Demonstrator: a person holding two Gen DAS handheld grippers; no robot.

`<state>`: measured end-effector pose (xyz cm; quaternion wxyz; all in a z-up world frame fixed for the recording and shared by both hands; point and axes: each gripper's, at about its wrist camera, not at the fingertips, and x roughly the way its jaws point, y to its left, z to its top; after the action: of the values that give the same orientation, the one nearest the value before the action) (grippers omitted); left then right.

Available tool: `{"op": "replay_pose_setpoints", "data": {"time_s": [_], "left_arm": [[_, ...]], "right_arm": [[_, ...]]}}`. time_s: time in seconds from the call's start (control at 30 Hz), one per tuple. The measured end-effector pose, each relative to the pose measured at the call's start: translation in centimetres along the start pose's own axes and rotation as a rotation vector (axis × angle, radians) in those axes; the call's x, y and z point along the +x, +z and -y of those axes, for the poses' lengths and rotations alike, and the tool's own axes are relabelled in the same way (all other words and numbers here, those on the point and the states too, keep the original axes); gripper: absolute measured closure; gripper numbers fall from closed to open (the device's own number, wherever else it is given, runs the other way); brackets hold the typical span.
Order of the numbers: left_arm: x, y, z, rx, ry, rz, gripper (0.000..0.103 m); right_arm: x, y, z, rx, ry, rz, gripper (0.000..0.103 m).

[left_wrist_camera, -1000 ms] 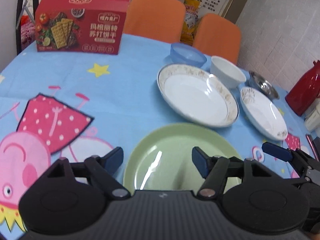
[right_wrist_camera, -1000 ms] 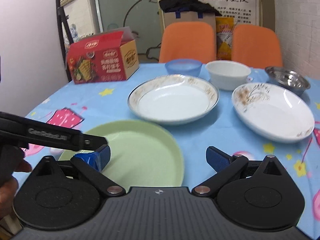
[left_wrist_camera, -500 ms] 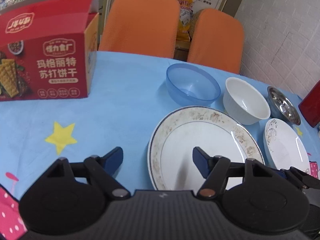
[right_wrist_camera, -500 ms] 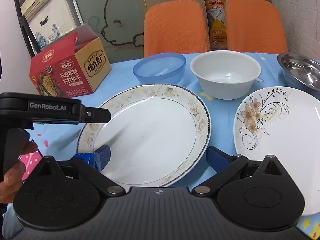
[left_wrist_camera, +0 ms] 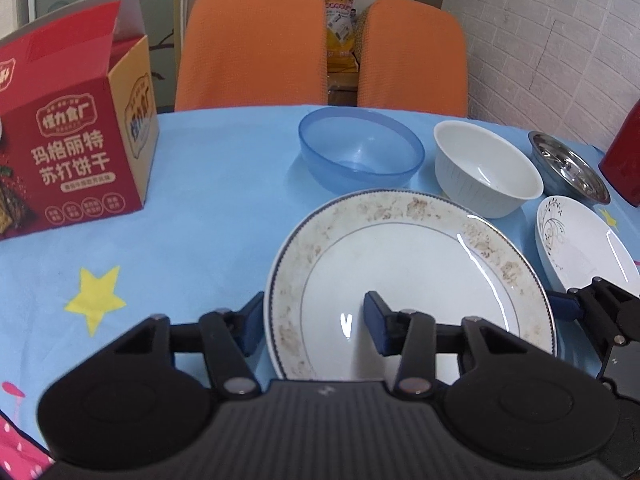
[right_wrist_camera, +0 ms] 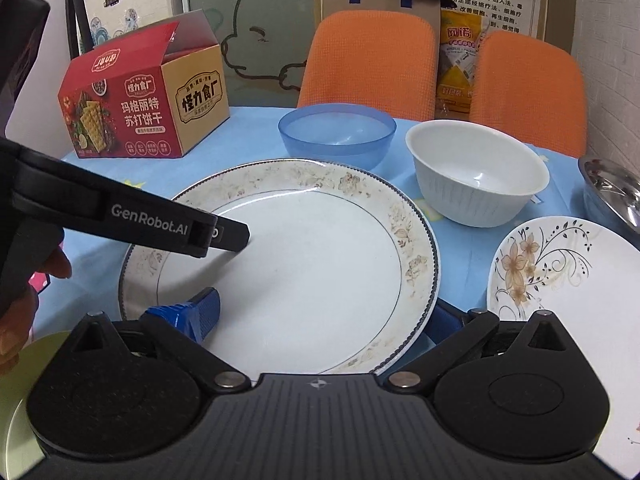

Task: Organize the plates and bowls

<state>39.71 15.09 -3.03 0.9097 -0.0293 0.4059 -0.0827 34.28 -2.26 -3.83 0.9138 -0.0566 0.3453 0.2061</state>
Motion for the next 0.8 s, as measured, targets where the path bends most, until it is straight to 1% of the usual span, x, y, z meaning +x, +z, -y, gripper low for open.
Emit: {"op": "replay_pose_setpoints", "data": {"time_s": [0.17,0.27,0.4,0.5,0.6,0.7,0.8], "left_arm": [[0.0,0.0,0.2,-0.025,0.021,0.001,0.060],[0.1,0.3,0.4,-0.051,0.035,-0.019,0.062],[-0.6,0.3,0.2,-0.066,0.039,-0.017,0.062],[-1.6,0.4,0.4,-0.060,0.046,0.009,0.064],[-3.1,1.0,0.8,-0.049,0.061,0.041,0.068],[-5.1,1.2,1.3,-0.035,0.064,0.078,0.069],[-7.0,0.7,1.9,-0.032,0.053,0.096,0.069]], "right_arm": [[0.1,0.1,0.0,-0.008,-0.001,0.017,0.014],[0.3,0.3,0.0,0.001,-0.005,0.013,0.014],[-0.4,0.5,0.1,0.031,0.016,0.013,0.014],[-1.2,0.7,-0.3,0.038,0.011,0.036,0.014],[-2.1,1.3,-0.5,0.049,0.019,0.055,0.014],[-3.7,1.9,-0.8,0.046,0.023,0.081,0.014],[-5.6,1.9,-1.2,0.047,0.018,0.109,0.014]]}}
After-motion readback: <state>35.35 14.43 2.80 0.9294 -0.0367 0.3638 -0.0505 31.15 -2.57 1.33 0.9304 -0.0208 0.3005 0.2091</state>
